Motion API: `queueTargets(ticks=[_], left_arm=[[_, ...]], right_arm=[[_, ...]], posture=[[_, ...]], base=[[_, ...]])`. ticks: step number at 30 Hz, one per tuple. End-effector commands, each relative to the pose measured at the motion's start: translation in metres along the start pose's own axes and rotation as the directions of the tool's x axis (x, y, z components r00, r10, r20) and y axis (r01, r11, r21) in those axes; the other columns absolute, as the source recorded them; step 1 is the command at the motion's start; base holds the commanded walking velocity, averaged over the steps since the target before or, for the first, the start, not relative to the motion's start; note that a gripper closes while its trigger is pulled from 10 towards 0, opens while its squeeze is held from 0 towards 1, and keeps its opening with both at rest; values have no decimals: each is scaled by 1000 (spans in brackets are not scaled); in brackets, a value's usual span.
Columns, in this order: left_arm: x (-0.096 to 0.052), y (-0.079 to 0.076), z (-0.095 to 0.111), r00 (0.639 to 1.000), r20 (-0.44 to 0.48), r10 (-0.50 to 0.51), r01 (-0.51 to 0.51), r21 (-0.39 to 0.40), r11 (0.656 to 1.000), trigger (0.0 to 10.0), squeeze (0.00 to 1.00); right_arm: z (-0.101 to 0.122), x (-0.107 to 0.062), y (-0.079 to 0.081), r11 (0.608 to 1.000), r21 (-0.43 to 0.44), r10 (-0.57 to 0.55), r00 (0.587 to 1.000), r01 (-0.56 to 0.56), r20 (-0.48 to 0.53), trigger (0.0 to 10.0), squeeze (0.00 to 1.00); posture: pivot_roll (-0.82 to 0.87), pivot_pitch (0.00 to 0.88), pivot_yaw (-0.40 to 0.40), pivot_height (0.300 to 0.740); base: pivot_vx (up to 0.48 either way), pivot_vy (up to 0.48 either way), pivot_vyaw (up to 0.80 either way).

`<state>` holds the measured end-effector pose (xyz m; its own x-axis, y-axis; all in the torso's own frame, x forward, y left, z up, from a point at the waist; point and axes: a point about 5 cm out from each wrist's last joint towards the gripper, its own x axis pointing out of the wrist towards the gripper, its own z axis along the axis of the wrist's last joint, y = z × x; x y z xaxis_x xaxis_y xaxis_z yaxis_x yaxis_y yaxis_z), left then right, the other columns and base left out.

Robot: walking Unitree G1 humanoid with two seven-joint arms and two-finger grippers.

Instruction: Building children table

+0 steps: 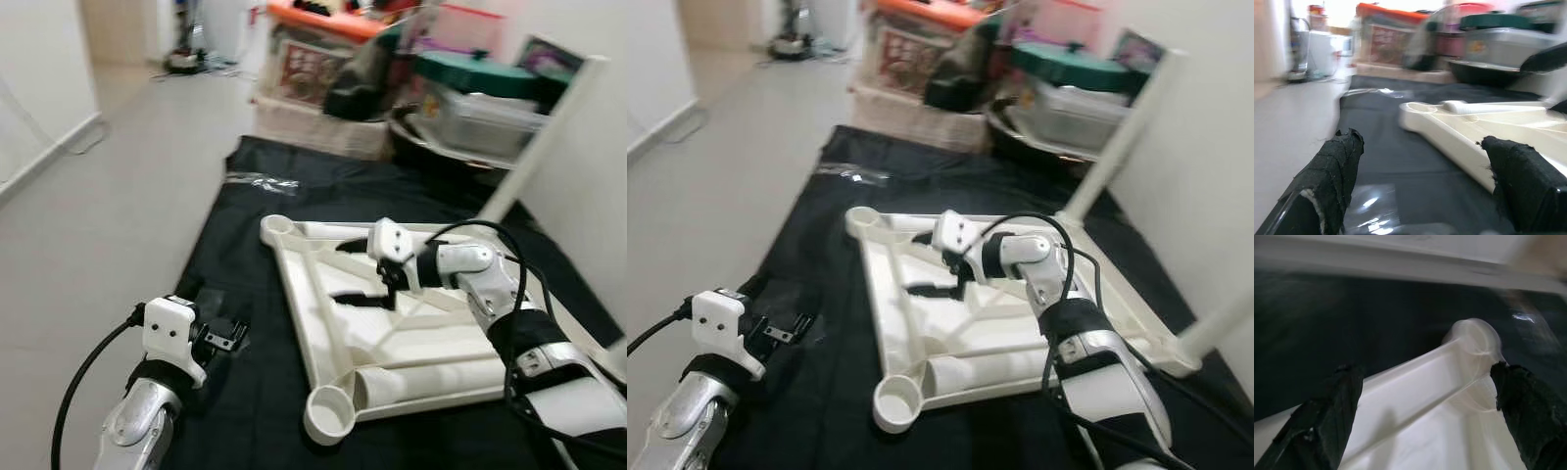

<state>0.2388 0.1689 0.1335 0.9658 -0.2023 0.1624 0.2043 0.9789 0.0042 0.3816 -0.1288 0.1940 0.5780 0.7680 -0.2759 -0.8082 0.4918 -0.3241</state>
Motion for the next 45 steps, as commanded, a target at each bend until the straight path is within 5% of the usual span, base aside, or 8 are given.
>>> queueTargets(ticks=[1, 5, 6, 9, 13, 37, 38, 45], left_arm=[[1, -4, 0, 1000, 1, -16, 16, -13, 1000, 10000, 0], [1, -3, 0, 1000, 0, -15, 15, -12, 1000, 10000, 0], [1, -2, 0, 1000, -1, -15, 15, -12, 1000, 10000, 0], [1, -2, -1, 1000, -2, -14, 14, -11, 1000, 10000, 0], [2, -2, -1, 1000, -3, -15, 15, -13, 1000, 10000, 0], [3, -3, -2, 1000, -1, -15, 15, -18, 1000, 10000, 0], [3, -3, -2, 1000, -2, -16, 16, -19, 1000, 10000, 0], [4, -3, -2, 1000, -3, -17, 17, -19, 1000, 10000, 0]], right_arm=[[-12, 9, 0, 975, 160, -145, 988, 151, -51, 10000, 576], [-15, 21, 6, 937, 256, -224, 972, 236, -77, 10000, 486], [-21, 32, 12, 876, 355, -300, 945, 328, -131, 10000, 157], [-27, 41, 21, 807, 451, -331, 924, 382, -191, 10000, 0], [-31, 58, 45, 721, 572, -298, 920, 391, -254, 10000, 0], [-44, 68, 77, 682, 572, -241, 879, 455, -412, 9882, 0], [-42, 70, 88, 713, 583, -177, 905, 389, -388, 3882, 0], [-39, 75, 106, 756, 589, -69, 929, 286, -363, 4196, 0]], posture=[[137, 0, -230, 740], [137, 0, -228, 740], [142, 0, -227, 740], [143, 0, -226, 740], [138, 0, -224, 740], [145, 0, -234, 740], [149, 0, -233, 740], [154, 0, -235, 740]], base=[[0, 0, 0], [0, 0, 0], [0, 0, 0], [0, 0, 0], [0, 0, 0], [0, 0, 0], [0, 0, 0], [0, 0, 0]])
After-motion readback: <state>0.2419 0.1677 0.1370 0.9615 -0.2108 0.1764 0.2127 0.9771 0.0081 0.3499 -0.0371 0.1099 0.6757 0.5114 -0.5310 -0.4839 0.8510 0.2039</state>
